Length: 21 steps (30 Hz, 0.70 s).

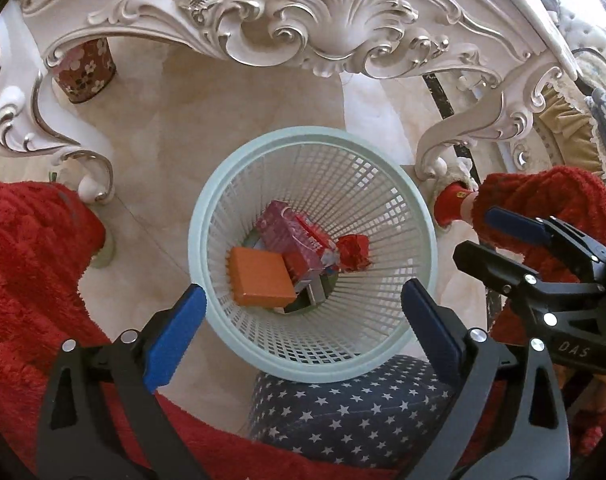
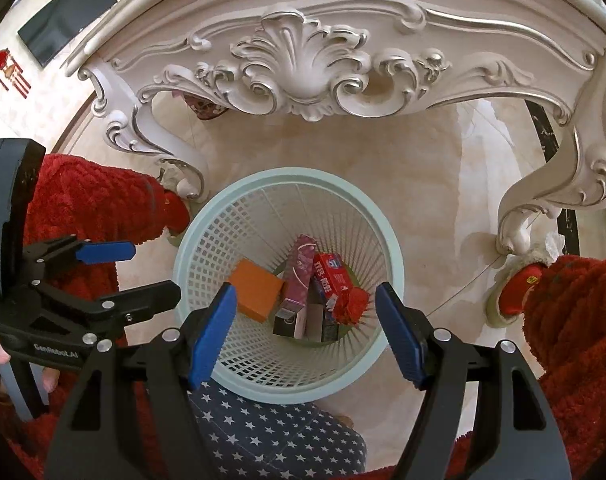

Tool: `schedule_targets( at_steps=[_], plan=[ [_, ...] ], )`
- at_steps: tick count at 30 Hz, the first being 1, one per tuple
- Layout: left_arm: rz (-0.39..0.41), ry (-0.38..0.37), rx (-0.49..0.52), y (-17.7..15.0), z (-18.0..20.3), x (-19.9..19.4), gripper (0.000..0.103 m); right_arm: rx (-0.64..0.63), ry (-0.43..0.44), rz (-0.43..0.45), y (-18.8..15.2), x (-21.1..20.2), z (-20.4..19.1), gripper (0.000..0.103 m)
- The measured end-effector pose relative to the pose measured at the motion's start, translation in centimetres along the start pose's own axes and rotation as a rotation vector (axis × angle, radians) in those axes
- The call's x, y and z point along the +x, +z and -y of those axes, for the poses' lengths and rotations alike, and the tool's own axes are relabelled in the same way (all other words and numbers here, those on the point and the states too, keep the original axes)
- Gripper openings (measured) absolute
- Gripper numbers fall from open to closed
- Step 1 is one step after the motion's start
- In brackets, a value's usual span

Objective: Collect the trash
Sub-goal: 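Carry both items over the wastebasket and open both tools to drop them, then move both tools back toward the table over the crumpled foil and boxes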

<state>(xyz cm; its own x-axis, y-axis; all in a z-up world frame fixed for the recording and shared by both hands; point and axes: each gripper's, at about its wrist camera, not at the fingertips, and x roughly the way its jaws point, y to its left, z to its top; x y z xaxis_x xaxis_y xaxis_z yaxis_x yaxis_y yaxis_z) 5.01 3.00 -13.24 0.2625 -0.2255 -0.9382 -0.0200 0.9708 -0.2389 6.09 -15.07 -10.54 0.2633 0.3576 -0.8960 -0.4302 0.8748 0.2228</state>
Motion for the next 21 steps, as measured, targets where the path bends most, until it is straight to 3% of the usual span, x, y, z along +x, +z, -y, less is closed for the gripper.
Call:
schedule_targets(
  at_steps=[4,7,13,18,21],
  plan=[
    [0.023,-0.015,0.004,0.0,0.1,-0.5,0.095,-0.004,0.002,0.013,0.0,-0.2,-0.1,0.068],
    [0.084,-0.023,0.017,0.0,0.2,-2.0,0.095,0.001,0.015,0.061,0.0,-1.4,0.0,0.068],
    [0.335,-0.059,0.094,1.4,-0.1,-10.4,0.095,0.049,0.089,0.278,1.5,-7.9,1.7,0.068],
    [0.519,0.046,0.183,7.4,-1.5,-17.0,0.095,0.073,0.109,0.476,6.6,-14.1,4.9,0.070],
    [0.549,0.106,0.186,13.0,-2.8,-18.2,0.095,0.057,0.025,0.565,10.8,-16.0,6.8,0.075]
  ],
)
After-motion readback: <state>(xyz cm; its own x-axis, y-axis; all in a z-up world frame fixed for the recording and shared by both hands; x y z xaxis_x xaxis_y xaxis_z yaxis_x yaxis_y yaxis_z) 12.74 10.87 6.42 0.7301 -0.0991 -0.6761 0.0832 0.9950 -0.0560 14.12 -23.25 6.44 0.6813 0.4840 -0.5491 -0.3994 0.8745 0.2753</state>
